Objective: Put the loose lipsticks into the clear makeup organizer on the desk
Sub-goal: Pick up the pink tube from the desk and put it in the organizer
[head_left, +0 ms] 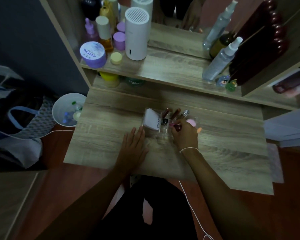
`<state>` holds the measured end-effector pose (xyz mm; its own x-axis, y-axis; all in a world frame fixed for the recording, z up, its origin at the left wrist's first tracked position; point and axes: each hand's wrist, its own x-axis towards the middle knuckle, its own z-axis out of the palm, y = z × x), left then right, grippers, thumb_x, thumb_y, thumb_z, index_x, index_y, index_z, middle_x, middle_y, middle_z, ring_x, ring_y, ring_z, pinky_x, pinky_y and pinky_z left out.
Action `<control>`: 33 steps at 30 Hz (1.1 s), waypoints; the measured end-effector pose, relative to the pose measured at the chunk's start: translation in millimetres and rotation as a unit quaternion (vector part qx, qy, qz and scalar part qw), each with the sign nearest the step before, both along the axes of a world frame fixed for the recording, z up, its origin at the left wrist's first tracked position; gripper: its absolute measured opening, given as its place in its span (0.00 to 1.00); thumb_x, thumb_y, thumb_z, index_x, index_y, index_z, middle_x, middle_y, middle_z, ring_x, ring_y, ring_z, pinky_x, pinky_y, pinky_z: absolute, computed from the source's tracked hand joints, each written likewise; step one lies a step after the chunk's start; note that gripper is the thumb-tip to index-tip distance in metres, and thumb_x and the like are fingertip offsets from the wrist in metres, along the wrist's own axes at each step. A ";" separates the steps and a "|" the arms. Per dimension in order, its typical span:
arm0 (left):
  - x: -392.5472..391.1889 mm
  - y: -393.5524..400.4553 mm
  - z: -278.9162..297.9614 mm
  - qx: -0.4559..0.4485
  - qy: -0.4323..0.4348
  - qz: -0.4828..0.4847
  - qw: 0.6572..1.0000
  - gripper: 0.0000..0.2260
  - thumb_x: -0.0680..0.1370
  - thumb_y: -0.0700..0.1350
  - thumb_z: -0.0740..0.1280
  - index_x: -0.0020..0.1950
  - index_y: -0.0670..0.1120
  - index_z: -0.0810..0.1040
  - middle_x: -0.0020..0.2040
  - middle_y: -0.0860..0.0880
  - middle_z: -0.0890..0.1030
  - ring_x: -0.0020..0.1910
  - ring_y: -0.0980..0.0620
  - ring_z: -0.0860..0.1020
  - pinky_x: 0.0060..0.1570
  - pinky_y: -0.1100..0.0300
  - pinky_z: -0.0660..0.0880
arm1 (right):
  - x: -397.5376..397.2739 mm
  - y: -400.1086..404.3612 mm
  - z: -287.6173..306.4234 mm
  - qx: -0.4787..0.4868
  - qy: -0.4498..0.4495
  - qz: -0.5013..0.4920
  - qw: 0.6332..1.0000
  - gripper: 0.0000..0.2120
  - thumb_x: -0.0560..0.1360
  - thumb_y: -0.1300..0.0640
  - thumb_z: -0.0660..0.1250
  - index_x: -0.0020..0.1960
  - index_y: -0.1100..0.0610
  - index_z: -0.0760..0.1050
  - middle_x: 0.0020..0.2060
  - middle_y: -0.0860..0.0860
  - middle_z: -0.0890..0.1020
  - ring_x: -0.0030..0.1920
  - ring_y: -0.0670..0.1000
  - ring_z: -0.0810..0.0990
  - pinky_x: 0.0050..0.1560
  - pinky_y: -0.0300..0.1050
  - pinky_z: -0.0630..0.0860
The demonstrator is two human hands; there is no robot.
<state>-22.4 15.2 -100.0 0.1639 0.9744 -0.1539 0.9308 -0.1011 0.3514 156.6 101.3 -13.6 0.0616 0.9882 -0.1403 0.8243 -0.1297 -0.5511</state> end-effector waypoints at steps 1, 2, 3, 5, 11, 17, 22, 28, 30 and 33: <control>0.4 -0.3 0.2 0.001 -0.005 0.002 1.000 0.30 0.78 0.57 0.53 0.75 0.41 0.54 0.76 0.41 0.59 0.74 0.39 0.55 0.69 0.38 0.60 | -0.4 0.8 -0.9 0.010 0.004 -0.009 1.000 0.05 0.71 0.60 0.69 0.46 0.59 0.79 0.42 0.59 0.84 0.45 0.60 0.81 0.52 0.56 0.77; 0.7 -0.8 0.4 0.002 -0.011 0.004 1.000 0.30 0.78 0.56 0.53 0.75 0.41 0.54 0.76 0.41 0.58 0.75 0.40 0.55 0.69 0.38 0.60 | -1.2 1.7 -2.4 0.019 0.007 -0.018 1.000 0.05 0.70 0.61 0.70 0.45 0.60 0.80 0.41 0.59 0.83 0.45 0.60 0.81 0.52 0.54 0.75; 0.9 -1.2 0.8 0.004 -0.017 0.005 1.000 0.30 0.78 0.56 0.53 0.75 0.41 0.54 0.76 0.41 0.58 0.75 0.40 0.55 0.69 0.38 0.60 | -2.5 2.6 -3.6 0.023 0.005 -0.027 0.999 0.05 0.70 0.61 0.71 0.46 0.60 0.81 0.41 0.60 0.83 0.46 0.60 0.80 0.52 0.53 0.72; 1.0 -1.2 2.4 0.005 -0.022 0.005 1.000 0.30 0.78 0.56 0.53 0.75 0.41 0.55 0.76 0.41 0.59 0.75 0.39 0.55 0.69 0.38 0.60 | -5.7 4.8 -5.8 0.020 -0.007 -0.038 0.999 0.07 0.70 0.61 0.71 0.48 0.60 0.82 0.42 0.59 0.84 0.49 0.59 0.79 0.54 0.50 0.63; -2.7 -2.4 8.0 0.014 -0.016 -0.005 1.000 0.29 0.79 0.55 0.51 0.75 0.40 0.56 0.76 0.41 0.59 0.75 0.38 0.54 0.70 0.39 0.60 | -13.1 8.9 -6.3 -0.012 0.040 -0.064 0.997 0.08 0.72 0.65 0.68 0.51 0.63 0.80 0.44 0.60 0.84 0.49 0.58 0.80 0.65 0.53 0.69; -7.6 -3.7 9.6 0.019 -0.024 -0.009 0.999 0.28 0.79 0.55 0.53 0.74 0.40 0.57 0.75 0.41 0.60 0.75 0.39 0.54 0.69 0.40 0.62 | -12.5 5.8 -7.2 -0.016 0.054 -0.069 0.996 0.09 0.73 0.64 0.67 0.53 0.63 0.79 0.47 0.60 0.84 0.50 0.59 0.81 0.65 0.58 0.71; -12.1 -2.1 5.5 0.013 -0.021 0.005 1.000 0.29 0.79 0.54 0.54 0.75 0.40 0.56 0.75 0.41 0.61 0.75 0.39 0.54 0.67 0.40 0.64 | -8.2 3.7 -9.9 -0.005 0.041 -0.061 0.997 0.08 0.73 0.63 0.66 0.53 0.61 0.78 0.45 0.59 0.84 0.48 0.58 0.81 0.62 0.48 0.67; -11.3 3.7 9.0 0.017 -0.025 0.008 1.000 0.31 0.78 0.56 0.53 0.75 0.41 0.53 0.76 0.40 0.57 0.75 0.40 0.51 0.69 0.40 0.62 | -2.2 -10.1 -9.0 0.032 0.039 -0.046 0.998 0.08 0.74 0.60 0.66 0.53 0.58 0.78 0.41 0.58 0.84 0.45 0.59 0.81 0.57 0.51 0.73; -9.9 6.1 11.2 0.016 -0.023 0.010 1.000 0.32 0.78 0.58 0.52 0.75 0.40 0.52 0.76 0.39 0.56 0.75 0.40 0.51 0.70 0.41 0.58 | 2.0 -20.8 -11.4 0.048 0.042 -0.037 0.997 0.08 0.75 0.59 0.65 0.53 0.57 0.77 0.42 0.59 0.84 0.44 0.60 0.81 0.51 0.52 0.77; -7.3 8.8 13.9 0.010 -0.020 0.010 1.000 0.33 0.78 0.59 0.50 0.75 0.40 0.50 0.77 0.39 0.54 0.76 0.40 0.49 0.72 0.40 0.55 | 9.8 -40.2 -21.1 0.059 -0.009 0.042 0.997 0.11 0.75 0.59 0.63 0.56 0.58 0.75 0.52 0.60 0.81 0.51 0.60 0.79 0.50 0.53 0.78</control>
